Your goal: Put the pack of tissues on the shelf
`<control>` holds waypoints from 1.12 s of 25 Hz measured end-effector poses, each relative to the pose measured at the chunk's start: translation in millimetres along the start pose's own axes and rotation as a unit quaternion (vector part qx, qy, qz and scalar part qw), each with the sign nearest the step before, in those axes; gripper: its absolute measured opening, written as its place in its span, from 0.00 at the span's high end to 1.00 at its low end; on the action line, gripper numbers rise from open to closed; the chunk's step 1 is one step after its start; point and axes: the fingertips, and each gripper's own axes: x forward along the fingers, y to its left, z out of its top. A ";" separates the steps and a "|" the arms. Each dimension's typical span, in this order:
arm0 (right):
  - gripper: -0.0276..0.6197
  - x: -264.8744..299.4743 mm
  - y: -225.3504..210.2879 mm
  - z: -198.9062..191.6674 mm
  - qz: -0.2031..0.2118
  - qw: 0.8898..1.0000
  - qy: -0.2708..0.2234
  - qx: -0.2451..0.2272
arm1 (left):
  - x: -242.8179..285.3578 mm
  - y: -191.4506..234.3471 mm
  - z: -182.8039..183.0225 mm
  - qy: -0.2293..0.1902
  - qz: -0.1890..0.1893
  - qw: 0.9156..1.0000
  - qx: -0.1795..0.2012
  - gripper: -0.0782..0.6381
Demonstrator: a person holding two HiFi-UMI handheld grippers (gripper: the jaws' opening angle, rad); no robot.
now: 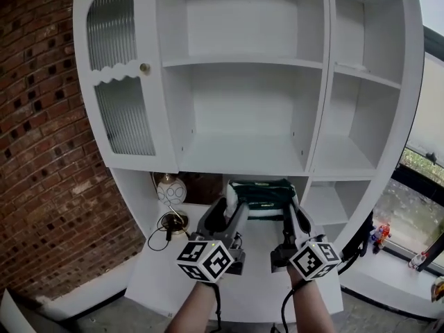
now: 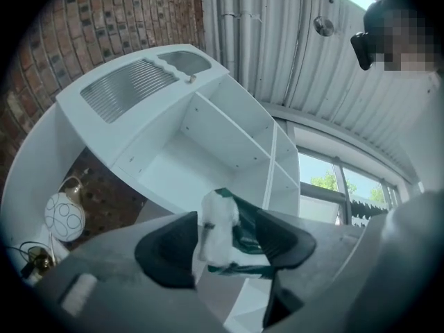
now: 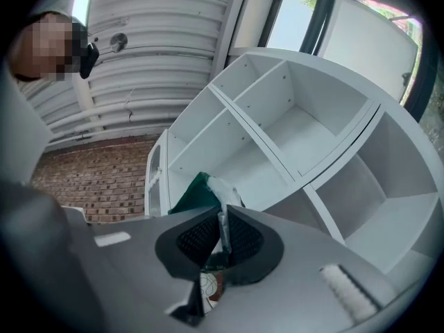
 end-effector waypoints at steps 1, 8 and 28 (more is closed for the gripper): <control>0.95 0.8 -1.4 1.7 0.001 1.000 -0.005 0.003 | 0.2 1.3 0.7 -0.001 0.003 1.000 0.006 0.52; 0.95 10.2 7.7 8.0 0.050 0.999 -0.018 -0.009 | 9.8 14.2 -11.3 0.012 0.024 0.999 0.025 0.51; 0.95 21.6 19.9 31.0 0.099 0.993 -0.003 -0.068 | 19.0 12.4 7.8 0.017 0.037 0.993 0.114 0.78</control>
